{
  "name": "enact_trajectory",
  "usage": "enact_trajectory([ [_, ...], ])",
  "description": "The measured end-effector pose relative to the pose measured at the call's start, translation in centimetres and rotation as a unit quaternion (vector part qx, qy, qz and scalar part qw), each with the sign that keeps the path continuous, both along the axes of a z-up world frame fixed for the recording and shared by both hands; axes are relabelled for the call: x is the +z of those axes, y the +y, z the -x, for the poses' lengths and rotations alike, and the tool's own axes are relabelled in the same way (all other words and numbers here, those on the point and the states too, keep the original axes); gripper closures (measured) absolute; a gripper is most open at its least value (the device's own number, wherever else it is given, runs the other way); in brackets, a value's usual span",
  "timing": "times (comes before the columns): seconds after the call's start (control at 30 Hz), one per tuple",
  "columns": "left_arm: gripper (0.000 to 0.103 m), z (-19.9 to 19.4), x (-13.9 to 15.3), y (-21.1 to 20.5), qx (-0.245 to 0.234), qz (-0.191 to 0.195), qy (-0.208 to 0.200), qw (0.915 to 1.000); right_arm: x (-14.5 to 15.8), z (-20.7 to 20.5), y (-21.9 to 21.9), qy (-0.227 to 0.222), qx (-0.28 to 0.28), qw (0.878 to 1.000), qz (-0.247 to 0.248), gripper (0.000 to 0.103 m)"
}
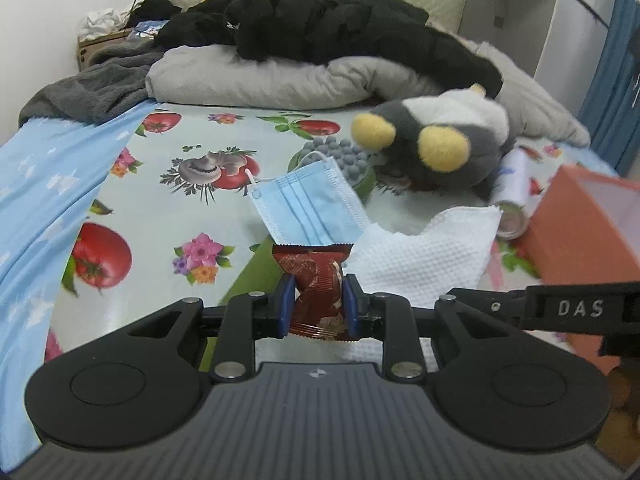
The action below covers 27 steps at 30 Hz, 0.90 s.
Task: Organize soft objects
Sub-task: 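Grasp the brown snack packet with the left gripper while the right grasps the white wipe, then lift and carry the snack packet and white wipe with both grippers toward the pink box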
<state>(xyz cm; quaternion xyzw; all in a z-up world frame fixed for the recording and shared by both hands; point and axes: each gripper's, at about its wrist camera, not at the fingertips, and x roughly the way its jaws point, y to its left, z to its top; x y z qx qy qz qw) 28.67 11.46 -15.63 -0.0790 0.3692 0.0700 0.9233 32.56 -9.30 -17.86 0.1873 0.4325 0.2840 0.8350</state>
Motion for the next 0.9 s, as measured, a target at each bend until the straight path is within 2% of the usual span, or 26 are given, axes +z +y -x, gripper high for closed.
enact_trajectory([
  [0.2, 0.073, 4.0, 2.7, -2.2, 0.008, 0.002, -0.003, 1.0, 2.0, 3.6, -2.1, -0.012, 0.001, 1.0, 0.004, 0.096],
  [0.4, 0.073, 7.8, 3.3, -3.7, 0.021, 0.023, 0.016, 0.9994, 1.9, 6.8, -4.2, -0.008, -0.002, 1.0, 0.022, 0.096],
  [0.63, 0.073, 9.9, 1.8, -4.5, 0.033, 0.039, 0.043, 0.9978, 0.4, 9.1, -5.6, 0.002, -0.004, 0.998, 0.061, 0.096],
  [0.9, 0.073, 10.6, -0.8, -3.6, 0.04, 0.071, 0.065, 0.9945, -1.2, 11.1, -6.4, 0.011, 0.002, 0.994, 0.108, 0.094],
])
